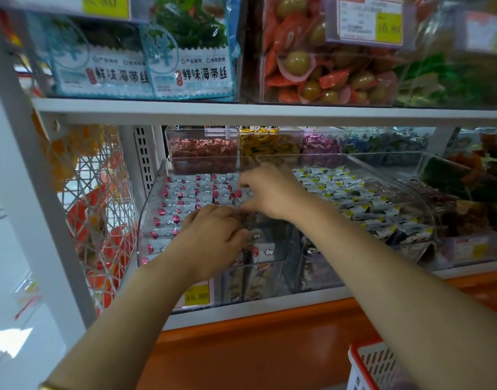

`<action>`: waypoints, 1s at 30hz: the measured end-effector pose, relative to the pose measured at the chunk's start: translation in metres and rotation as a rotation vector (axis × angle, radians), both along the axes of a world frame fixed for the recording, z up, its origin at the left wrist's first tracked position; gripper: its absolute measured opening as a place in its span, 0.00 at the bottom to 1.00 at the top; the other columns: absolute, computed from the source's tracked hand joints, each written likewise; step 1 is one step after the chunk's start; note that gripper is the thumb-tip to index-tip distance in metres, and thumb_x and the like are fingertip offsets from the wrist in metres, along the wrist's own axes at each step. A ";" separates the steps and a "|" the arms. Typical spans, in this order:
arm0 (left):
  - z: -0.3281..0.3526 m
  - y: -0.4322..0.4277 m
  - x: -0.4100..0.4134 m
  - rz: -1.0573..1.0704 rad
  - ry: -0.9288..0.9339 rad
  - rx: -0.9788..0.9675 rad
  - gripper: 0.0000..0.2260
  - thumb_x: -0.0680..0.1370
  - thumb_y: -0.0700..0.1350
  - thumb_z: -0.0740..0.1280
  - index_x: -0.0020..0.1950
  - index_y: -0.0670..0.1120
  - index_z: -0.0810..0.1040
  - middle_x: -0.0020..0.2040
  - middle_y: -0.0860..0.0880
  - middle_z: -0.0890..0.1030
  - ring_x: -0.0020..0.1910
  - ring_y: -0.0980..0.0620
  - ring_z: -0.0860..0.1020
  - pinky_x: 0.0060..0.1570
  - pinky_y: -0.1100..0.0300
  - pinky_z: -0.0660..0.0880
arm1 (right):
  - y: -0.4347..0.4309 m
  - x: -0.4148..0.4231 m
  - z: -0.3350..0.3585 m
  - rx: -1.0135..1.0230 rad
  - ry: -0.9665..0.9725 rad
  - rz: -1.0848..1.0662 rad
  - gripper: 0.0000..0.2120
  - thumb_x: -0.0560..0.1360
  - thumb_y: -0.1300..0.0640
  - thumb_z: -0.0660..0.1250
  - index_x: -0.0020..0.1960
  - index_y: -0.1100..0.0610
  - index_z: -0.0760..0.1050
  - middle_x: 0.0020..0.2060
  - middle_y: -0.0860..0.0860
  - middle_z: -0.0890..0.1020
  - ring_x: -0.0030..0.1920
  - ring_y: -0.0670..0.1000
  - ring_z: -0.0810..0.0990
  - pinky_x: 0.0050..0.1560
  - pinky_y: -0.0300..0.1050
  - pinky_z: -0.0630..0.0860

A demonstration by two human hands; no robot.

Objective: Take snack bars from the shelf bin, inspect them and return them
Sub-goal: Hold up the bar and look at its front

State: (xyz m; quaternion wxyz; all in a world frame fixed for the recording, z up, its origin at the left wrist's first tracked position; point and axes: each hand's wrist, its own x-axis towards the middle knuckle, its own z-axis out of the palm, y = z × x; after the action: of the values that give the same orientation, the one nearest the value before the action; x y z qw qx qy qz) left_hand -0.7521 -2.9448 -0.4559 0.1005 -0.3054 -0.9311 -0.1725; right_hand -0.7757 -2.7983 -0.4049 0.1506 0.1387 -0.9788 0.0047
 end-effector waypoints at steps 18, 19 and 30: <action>0.016 -0.020 -0.003 0.087 -0.094 0.147 0.12 0.79 0.42 0.59 0.53 0.38 0.80 0.55 0.43 0.77 0.57 0.45 0.71 0.60 0.56 0.66 | 0.003 -0.035 -0.001 0.072 -0.043 -0.069 0.09 0.76 0.61 0.65 0.54 0.53 0.80 0.57 0.54 0.77 0.63 0.55 0.67 0.61 0.52 0.68; 0.016 -0.020 -0.002 0.094 -0.102 0.141 0.12 0.79 0.43 0.59 0.53 0.38 0.80 0.55 0.43 0.77 0.57 0.45 0.71 0.61 0.55 0.65 | 0.002 -0.036 -0.002 0.119 -0.041 -0.080 0.09 0.75 0.59 0.65 0.53 0.53 0.80 0.56 0.54 0.76 0.63 0.55 0.67 0.59 0.51 0.66; 0.016 -0.020 -0.001 0.100 -0.069 0.169 0.12 0.80 0.42 0.59 0.53 0.37 0.80 0.55 0.41 0.78 0.55 0.45 0.73 0.54 0.62 0.64 | -0.001 -0.034 -0.001 0.118 -0.060 -0.053 0.06 0.76 0.59 0.64 0.40 0.53 0.71 0.47 0.51 0.75 0.57 0.54 0.70 0.57 0.50 0.67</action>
State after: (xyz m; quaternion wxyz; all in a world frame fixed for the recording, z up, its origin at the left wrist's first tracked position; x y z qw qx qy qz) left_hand -0.7531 -2.9646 -0.4398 0.1022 -0.2431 -0.9302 -0.2554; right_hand -0.8096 -2.7989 -0.4063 0.1131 0.1210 -0.9848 -0.0529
